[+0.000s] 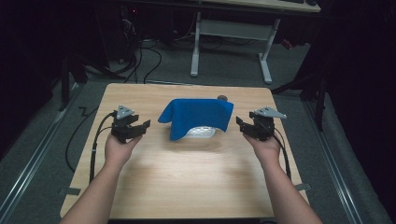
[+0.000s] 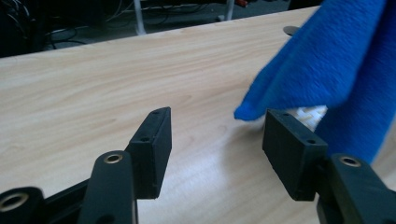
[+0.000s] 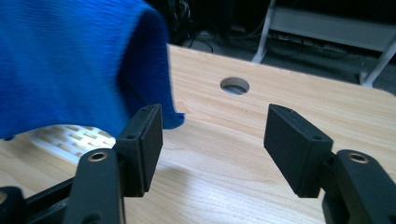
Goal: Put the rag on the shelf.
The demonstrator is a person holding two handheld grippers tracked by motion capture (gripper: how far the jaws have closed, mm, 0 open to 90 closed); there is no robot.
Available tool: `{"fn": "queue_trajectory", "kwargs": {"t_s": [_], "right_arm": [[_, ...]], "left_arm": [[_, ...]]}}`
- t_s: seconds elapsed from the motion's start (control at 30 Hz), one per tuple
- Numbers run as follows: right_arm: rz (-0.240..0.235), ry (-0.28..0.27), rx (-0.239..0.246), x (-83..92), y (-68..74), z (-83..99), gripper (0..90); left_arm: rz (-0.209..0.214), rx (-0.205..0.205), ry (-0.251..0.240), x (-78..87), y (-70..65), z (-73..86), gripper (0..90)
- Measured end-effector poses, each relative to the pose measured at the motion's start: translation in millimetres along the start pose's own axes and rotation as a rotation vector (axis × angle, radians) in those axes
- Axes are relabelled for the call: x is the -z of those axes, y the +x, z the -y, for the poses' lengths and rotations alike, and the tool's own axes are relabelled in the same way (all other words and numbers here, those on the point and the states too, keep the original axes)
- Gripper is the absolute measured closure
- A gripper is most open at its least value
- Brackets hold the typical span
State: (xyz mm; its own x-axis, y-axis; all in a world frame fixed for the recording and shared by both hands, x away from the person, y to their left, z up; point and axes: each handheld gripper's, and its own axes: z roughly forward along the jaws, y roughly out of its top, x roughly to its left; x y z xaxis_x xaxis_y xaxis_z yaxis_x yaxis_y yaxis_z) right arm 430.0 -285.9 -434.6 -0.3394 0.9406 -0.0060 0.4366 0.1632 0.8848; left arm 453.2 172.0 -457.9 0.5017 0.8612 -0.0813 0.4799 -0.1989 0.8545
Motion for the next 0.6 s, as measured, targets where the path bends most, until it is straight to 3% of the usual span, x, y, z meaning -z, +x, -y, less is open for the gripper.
{"fn": "queue_trajectory", "kwargs": {"t_s": [0.07,0.2,0.27,0.37,0.6], "right_arm": [[-0.006,-0.01,-0.003,7.1,4.1,5.4,38.0],[-0.032,0.023,0.018,19.0,13.7,16.4,36.5],[-0.035,-0.01,0.036,26.8,19.0,24.1,36.9],[-0.053,0.014,0.051,34.8,26.2,31.8,35.7],[-0.075,0.008,0.072,56.5,46.5,54.8,34.9]], "left_arm": [[0.019,0.008,0.002,5.4,-2.4,6.8,42.5],[0.046,-0.019,0.011,16.2,-13.5,23.0,41.4],[0.063,-0.032,0.012,22.2,-20.9,32.1,41.1],[0.087,-0.046,0.016,30.8,-31.8,45.0,40.7],[0.136,-0.063,0.029,46.2,-60.3,70.9,39.8]]}}
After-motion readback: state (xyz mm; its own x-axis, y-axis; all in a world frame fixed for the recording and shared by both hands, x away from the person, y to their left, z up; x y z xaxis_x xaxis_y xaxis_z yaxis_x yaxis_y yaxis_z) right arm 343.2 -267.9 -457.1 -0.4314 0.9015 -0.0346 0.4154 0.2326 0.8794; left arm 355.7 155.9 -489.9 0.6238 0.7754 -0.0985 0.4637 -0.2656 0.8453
